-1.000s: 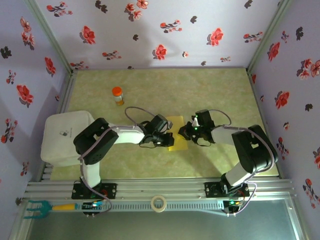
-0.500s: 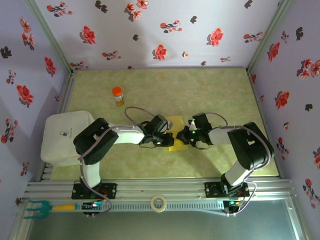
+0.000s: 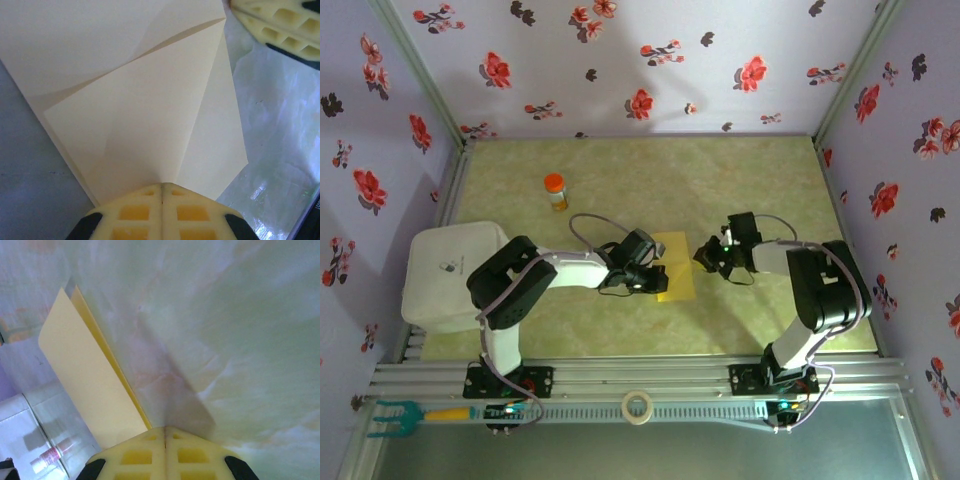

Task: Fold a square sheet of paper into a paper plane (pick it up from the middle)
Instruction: Fold the triangle a second time at the center of the table.

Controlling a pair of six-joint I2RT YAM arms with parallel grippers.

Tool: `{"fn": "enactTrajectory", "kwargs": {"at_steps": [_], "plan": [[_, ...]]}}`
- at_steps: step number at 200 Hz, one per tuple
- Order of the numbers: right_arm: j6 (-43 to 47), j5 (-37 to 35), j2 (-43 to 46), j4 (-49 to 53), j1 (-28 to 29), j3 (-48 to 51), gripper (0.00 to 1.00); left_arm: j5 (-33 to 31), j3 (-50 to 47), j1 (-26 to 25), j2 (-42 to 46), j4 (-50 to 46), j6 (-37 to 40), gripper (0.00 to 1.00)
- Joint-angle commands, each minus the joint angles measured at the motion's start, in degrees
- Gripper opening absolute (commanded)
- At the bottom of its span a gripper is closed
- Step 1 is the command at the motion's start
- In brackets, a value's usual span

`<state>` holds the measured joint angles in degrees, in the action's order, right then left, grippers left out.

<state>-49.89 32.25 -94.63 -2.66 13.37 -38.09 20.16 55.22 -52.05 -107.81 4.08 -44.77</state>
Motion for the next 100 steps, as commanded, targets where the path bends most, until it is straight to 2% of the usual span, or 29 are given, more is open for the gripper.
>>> {"fn": "enactTrajectory", "kwargs": {"at_steps": [1, 21, 37, 63, 100], "plan": [[1.72, -0.24, 1.85, 3.09, -0.37, -2.17, 0.0, -1.49, -2.45, 0.1, -1.89, -6.71, 0.04, 0.0], [1.42, 1.12, 5.4, 3.51, 0.22, -2.17, 0.0, -1.44, -2.48, 0.12, -1.59, -6.71, 0.08, 0.0], [1.03, 2.13, 6.32, 2.8, 2.84, -1.81, 0.0, -1.52, -2.44, 0.11, -1.58, -6.63, 0.13, 0.0], [-0.21, 3.49, 3.1, 0.55, 8.02, -1.73, 0.0, -1.57, -2.2, 0.11, -1.49, -6.72, 0.16, 0.0], [0.87, -0.11, -1.52, 1.67, 8.15, -1.38, 0.0, -1.55, -2.2, 0.07, -1.36, -6.76, 0.29, 0.0]]}}
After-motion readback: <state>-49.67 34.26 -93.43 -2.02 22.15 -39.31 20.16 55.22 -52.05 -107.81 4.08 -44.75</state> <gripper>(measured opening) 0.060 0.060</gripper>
